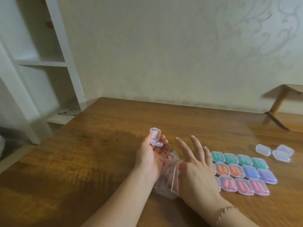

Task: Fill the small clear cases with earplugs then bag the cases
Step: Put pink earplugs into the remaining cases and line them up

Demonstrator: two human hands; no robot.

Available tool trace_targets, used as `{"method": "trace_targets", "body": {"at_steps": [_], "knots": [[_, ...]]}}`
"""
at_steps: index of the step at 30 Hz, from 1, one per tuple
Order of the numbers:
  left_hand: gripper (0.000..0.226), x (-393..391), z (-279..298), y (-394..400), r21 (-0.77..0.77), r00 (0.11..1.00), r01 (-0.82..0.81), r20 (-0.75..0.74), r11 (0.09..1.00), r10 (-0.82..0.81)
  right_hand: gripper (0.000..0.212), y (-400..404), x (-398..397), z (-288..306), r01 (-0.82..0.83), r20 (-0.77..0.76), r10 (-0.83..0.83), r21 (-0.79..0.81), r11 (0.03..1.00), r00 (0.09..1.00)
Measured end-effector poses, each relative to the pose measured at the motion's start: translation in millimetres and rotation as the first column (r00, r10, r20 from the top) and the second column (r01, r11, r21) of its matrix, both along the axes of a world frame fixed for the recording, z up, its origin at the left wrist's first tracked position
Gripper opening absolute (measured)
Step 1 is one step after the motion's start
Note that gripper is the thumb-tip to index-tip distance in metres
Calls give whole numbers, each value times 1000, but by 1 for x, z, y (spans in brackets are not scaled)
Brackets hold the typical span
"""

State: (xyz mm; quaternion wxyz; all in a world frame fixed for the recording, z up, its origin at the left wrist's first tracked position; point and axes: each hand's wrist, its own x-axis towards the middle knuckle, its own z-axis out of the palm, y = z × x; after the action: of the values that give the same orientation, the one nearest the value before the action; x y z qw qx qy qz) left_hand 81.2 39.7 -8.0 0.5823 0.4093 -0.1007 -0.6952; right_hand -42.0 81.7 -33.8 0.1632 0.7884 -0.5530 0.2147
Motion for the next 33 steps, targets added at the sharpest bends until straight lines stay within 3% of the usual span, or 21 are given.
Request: {"method": "trace_targets", "body": {"at_steps": [6,10,12,16,18,20,23,30,33], "knots": [[35,2,-1,-1,-29,997,52,59,998,-50,24,1,-9,-3,-6,78,6,-6,1000,997],[33,1,0,-2,-28,991,76,111,997,-73,7,11,-21,6,-94,177,89,25,995,980],[33,0,3,-3,-37,985,91,151,995,-84,12,17,-32,12,-146,246,127,64,987,961],[38,2,7,-3,-95,968,154,214,983,-131,9,34,-43,48,-280,499,155,185,942,853],[45,2,7,1,-161,977,187,135,969,-166,12,31,-43,64,-330,583,204,118,936,787],[50,2,7,6,-220,978,207,45,953,-202,16,17,-35,74,-285,577,232,1,959,783],[32,2,5,9,-298,967,227,-43,927,-251,17,-6,-16,63,-206,507,233,-111,972,830],[38,6,5,9,-325,970,226,-14,918,-244,5,-21,-1,36,-138,472,194,-151,979,860],[37,5,3,8,-322,967,240,-5,916,-255,13,-22,2,32,-112,440,159,-132,985,884]]}}
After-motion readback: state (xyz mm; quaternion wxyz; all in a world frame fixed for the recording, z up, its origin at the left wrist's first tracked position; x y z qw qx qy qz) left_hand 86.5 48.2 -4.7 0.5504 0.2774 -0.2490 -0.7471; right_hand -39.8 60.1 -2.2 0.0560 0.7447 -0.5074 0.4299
